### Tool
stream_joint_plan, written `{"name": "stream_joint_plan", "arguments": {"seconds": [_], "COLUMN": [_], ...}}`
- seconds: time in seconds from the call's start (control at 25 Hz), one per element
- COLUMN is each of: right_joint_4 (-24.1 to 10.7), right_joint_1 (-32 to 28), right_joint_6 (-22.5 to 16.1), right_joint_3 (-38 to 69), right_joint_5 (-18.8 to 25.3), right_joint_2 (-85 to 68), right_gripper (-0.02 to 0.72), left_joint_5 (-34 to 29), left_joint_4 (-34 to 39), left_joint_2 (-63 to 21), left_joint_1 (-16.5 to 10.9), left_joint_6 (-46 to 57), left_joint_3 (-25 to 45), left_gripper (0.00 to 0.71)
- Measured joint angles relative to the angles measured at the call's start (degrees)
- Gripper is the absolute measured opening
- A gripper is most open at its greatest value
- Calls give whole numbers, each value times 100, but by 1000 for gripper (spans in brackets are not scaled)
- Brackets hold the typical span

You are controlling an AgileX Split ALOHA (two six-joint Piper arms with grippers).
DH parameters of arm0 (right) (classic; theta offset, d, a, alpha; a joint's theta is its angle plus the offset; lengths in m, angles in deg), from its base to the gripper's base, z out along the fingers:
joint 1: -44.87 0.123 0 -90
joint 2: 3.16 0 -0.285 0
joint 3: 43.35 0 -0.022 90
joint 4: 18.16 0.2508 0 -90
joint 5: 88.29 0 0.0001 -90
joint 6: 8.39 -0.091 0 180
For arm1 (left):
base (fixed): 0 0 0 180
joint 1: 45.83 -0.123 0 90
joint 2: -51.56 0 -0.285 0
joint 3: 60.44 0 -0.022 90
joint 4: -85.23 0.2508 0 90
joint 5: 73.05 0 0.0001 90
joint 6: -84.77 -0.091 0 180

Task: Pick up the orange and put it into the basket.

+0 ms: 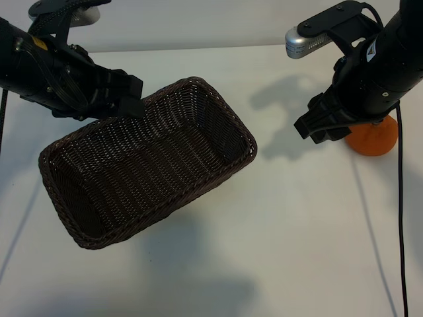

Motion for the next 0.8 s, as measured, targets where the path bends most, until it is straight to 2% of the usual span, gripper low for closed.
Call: {"name": "stream_joint_plan", "arguments": {"seconds": [0.8], "right_joint_4": [-5], "right_joint_1": [0], "right_joint_6": [0], "right_joint_3": [0], "right_joint_5": [5], "right_joint_2": [0], "right_gripper": [513], "left_joint_5": [111], "left_joint_4": [0], "left_joint_2": [0], "left_joint_1": [0], "left_joint_6": [-5], "left_joint_3": [0], "left_gripper": [564]}}
